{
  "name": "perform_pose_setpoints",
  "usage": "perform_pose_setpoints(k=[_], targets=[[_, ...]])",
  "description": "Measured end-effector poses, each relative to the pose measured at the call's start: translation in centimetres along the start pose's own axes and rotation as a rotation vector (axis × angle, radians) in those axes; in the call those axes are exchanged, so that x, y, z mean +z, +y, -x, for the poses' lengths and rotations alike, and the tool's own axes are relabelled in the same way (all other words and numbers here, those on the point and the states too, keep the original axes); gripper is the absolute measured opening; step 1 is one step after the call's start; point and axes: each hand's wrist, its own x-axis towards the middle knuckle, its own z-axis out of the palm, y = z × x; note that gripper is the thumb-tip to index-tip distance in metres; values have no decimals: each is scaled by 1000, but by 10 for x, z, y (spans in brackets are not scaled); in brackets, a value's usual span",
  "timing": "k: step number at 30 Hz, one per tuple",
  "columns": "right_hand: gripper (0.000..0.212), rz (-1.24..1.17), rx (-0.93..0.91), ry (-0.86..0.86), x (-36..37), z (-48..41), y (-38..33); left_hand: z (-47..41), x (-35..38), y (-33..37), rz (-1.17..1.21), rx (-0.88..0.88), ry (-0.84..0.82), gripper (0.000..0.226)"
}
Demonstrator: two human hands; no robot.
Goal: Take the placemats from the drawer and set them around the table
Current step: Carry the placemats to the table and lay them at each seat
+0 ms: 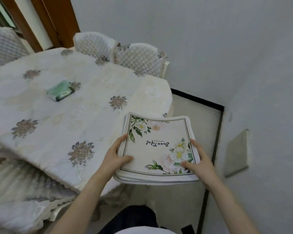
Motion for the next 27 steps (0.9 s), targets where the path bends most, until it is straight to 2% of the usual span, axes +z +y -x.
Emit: perform_pose_setpoints(k=[9, 17, 22, 27], targets=[[88, 77, -89, -205, -21, -186, -78, -113, 21, 46, 79, -11, 269, 77], [86, 185, -130, -568, -16, -350, -80, -172, 71, 39, 174, -134, 587, 78], [85, 304, -185, -811, -12, -427, -90, -191, 122, 40, 252, -246, 833, 86], [88, 442, -278, -950, 3, -484, -82, -215, 163, 27, 371, -373, 980, 92]])
